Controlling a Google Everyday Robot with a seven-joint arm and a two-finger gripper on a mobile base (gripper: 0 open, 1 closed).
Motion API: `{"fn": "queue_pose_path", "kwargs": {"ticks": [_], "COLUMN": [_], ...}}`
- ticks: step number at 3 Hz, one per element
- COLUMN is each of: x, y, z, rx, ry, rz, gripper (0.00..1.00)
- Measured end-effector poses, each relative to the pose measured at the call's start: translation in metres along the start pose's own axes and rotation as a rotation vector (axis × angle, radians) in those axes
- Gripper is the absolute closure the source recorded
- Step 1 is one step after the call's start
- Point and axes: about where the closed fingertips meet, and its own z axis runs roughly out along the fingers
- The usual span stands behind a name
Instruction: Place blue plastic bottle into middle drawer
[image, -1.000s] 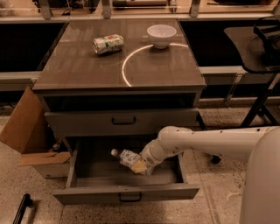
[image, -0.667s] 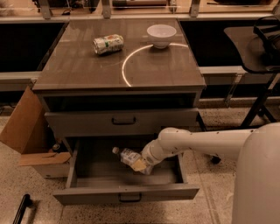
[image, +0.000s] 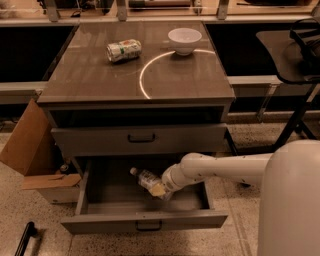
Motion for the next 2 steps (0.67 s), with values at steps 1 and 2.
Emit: {"fn": "queue_pose_path", "kwargs": {"ticks": [1, 2], "x": [-0.0003, 0.0003], "y": [-0.0038, -0.0067], "z": [0.0087, 0.0166], "rx": [-0.002, -0.007], "ry": [-0.017, -0.019], "rz": [0.008, 0.014], "gripper": [0.11, 0.00]}}
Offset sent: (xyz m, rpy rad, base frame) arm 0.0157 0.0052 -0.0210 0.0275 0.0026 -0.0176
